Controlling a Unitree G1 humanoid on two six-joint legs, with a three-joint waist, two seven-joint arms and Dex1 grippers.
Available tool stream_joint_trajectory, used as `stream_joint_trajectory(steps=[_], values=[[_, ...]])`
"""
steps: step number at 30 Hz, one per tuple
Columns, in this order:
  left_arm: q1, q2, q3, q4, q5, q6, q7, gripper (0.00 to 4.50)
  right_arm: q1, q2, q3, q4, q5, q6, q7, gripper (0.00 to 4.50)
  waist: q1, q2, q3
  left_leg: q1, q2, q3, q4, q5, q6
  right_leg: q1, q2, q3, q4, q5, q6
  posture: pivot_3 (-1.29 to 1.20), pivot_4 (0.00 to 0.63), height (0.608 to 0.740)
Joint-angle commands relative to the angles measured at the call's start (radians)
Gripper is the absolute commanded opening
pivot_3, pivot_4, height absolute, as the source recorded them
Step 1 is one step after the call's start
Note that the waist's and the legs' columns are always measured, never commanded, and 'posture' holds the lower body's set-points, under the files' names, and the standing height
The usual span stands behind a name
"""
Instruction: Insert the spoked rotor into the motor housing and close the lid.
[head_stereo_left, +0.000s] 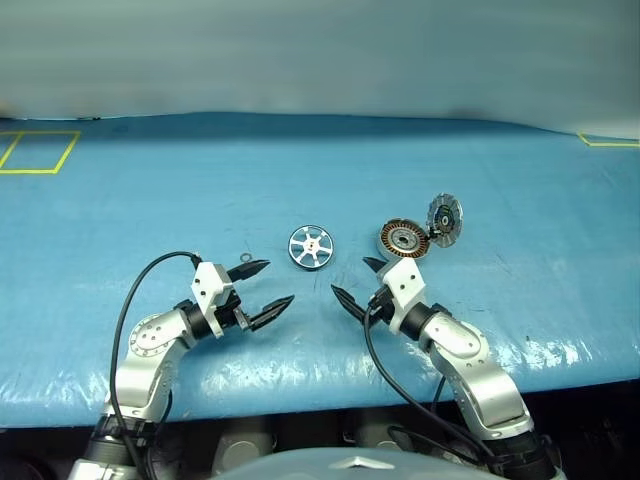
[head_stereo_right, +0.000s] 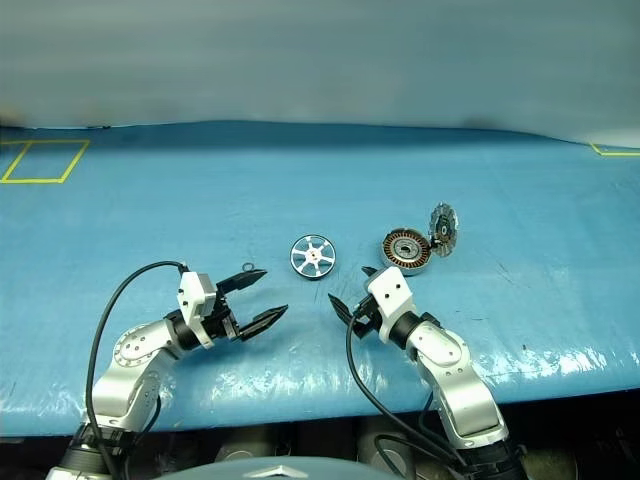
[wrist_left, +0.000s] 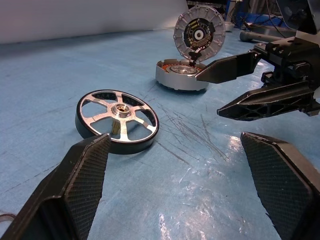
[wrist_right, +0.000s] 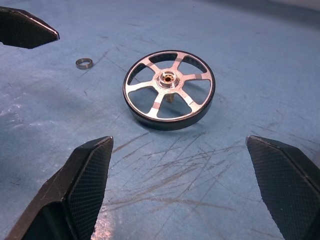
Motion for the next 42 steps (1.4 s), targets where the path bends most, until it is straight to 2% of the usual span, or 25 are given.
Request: stream_joint_trajectory(steps=[1,16,23,28,35,39,42], values=[[-0.006,-0.01,0.002,-0.01,0.001,-0.017,0.005,4.44,-0.009,0.001,-0.019,-0.04,0.002,0.016,-0.021,4.48,0.0,0.0,0.0,0.0,0.0,0.0,0.0,0.0,0.0,0.0,0.0,0.0,0.0,0.0,0.0,0.0,0.15,0.74],[-0.007,-0.015,0.003,0.001,0.021,-0.036,0.006,4.44,-0.013,0.003,-0.012,-0.053,0.013,0.022,-0.016,4.48,0.0,0.0,0.0,0.0,0.0,0.0,0.0,0.0,0.0,0.0,0.0,0.0,0.0,0.0,0.0,0.0,0.15,0.74],[-0.007,-0.029,-0.004,0.017,0.034,-0.052,0.017,4.44,-0.076,0.002,-0.061,-0.053,0.012,0.083,-0.061,4.48,0.0,0.0,0.0,0.0,0.0,0.0,0.0,0.0,0.0,0.0,0.0,0.0,0.0,0.0,0.0,0.0,0.15,0.74],[-0.01,-0.044,-0.007,0.038,0.043,-0.065,0.022,4.44,-0.152,-0.05,-0.091,-0.067,0.019,0.163,-0.042,4.48,0.0,0.0,0.0,0.0,0.0,0.0,0.0,0.0,0.0,0.0,0.0,0.0,0.0,0.001,-0.002,0.0,0.15,0.74],[-0.021,-0.067,-0.022,0.067,0.056,-0.078,0.025,4.44,-0.349,-0.186,-0.093,-0.025,0.03,0.421,0.028,4.48,0.0,0.0,0.0,0.0,-0.001,0.0,0.0,0.0,0.0,0.0,0.0,0.0,0.0,0.002,-0.002,0.0,0.15,0.74],[-0.015,-0.086,-0.037,0.086,0.068,-0.091,0.027,4.44,-0.46,-0.272,-0.052,0.025,0.04,0.573,0.099,4.48,0.0,0.001,0.0,0.0,-0.001,0.0,0.0,0.0,0.001,0.0,0.0,0.0,0.0,0.002,-0.002,0.0,0.15,0.74],[-0.005,-0.096,-0.043,0.093,0.074,-0.101,0.031,4.44,-0.512,-0.318,-0.021,0.062,0.023,0.605,0.121,4.48,0.0,0.0,0.0,-0.001,-0.001,0.0,0.0,-0.001,0.002,0.0,-0.001,0.0,-0.001,0.002,-0.002,0.0,0.15,0.74]])
